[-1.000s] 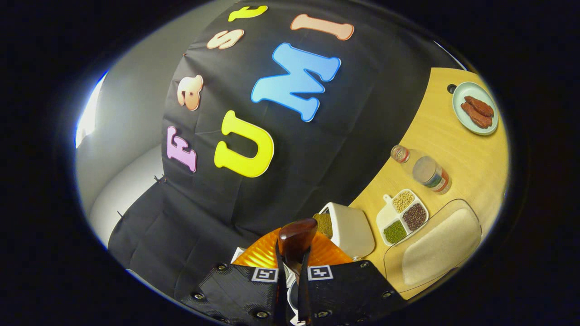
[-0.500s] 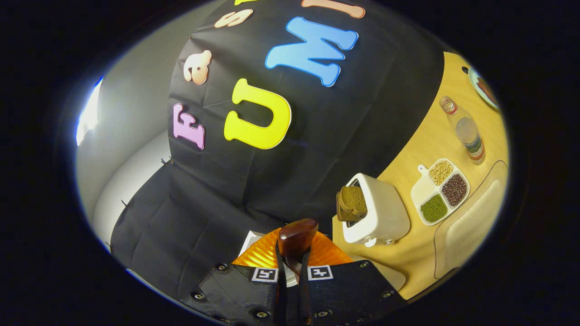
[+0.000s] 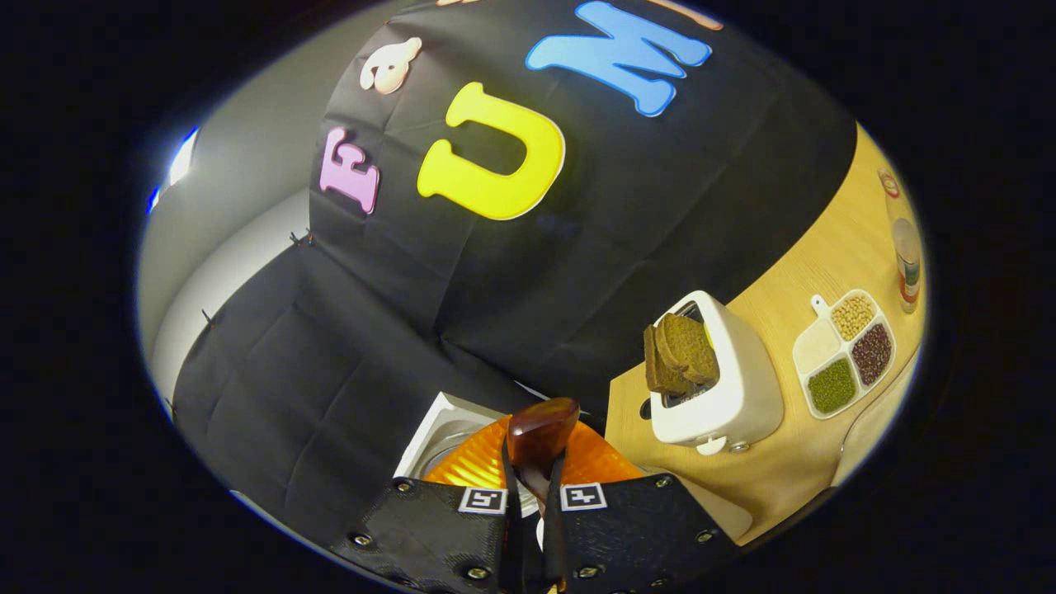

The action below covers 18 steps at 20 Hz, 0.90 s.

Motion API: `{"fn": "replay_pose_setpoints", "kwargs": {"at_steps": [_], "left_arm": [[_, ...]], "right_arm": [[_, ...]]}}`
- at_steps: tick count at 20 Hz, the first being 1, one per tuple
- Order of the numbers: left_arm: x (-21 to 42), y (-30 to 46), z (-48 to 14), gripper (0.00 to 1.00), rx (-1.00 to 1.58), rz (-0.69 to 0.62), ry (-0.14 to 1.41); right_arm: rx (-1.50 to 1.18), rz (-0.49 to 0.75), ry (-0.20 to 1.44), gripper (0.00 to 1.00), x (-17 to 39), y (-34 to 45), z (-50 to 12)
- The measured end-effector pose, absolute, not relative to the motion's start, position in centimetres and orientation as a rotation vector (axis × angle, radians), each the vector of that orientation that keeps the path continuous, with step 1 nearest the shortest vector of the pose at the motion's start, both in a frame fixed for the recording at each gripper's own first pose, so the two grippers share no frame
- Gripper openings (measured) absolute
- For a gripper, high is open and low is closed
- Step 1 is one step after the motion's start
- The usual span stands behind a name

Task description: Close the left gripper, press the button to open the rice cooker; take a wooden spoon from the chopstick holder with the right hand, scoop a spoonful of rice and pour it into the rice cooker, then put the wooden spoon back into the chopstick holder.

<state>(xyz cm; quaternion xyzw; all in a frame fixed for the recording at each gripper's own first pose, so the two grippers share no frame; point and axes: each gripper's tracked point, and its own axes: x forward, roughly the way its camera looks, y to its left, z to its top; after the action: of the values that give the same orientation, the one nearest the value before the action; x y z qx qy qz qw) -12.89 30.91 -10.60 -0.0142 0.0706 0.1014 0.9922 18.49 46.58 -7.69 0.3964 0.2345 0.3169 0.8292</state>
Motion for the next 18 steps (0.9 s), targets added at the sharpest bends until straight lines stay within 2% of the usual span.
{"fn": "replay_pose_setpoints", "kwargs": {"at_steps": [2, 5, 6, 8, 9, 11, 12, 18], "left_arm": [[-13.3, 31.0, -10.9, 0.95, -0.036, 0.217, 0.144], [-13.7, 31.4, -11.2, 0.92, -0.043, 0.237, 0.146], [-13.9, 31.5, -11.4, 0.95, -0.047, 0.243, 0.147], [-14.5, 31.8, -11.6, 0.95, -0.051, 0.255, 0.148], [-14.9, 32.0, -11.7, 0.92, -0.050, 0.262, 0.149], [-15.0, 32.4, -11.7, 0.92, -0.053, 0.277, 0.151], [-15.1, 32.6, -11.6, 0.95, -0.056, 0.284, 0.149], [-16.2, 33.2, -12.1, 0.92, -0.058, 0.314, 0.159]], "right_arm": [[0.760, 0.702, 0.494, 0.09, 18.4, 48.6, -7.8], [0.644, 0.739, 0.481, 0.09, 18.1, 51.2, -8.3], [0.604, 0.754, 0.477, 0.09, 17.9, 52.0, -8.5], [0.515, 0.782, 0.469, 0.09, 17.4, 53.9, -8.9], [0.469, 0.792, 0.459, 0.09, 17.3, 54.6, -9.2], [0.372, 0.813, 0.437, 0.09, 16.8, 55.8, -9.6], [0.333, 0.827, 0.427, 0.09, 16.6, 56.4, -9.7], [0.082, 0.955, 0.338, 0.09, 14.3, 60.7, -9.4]]}}
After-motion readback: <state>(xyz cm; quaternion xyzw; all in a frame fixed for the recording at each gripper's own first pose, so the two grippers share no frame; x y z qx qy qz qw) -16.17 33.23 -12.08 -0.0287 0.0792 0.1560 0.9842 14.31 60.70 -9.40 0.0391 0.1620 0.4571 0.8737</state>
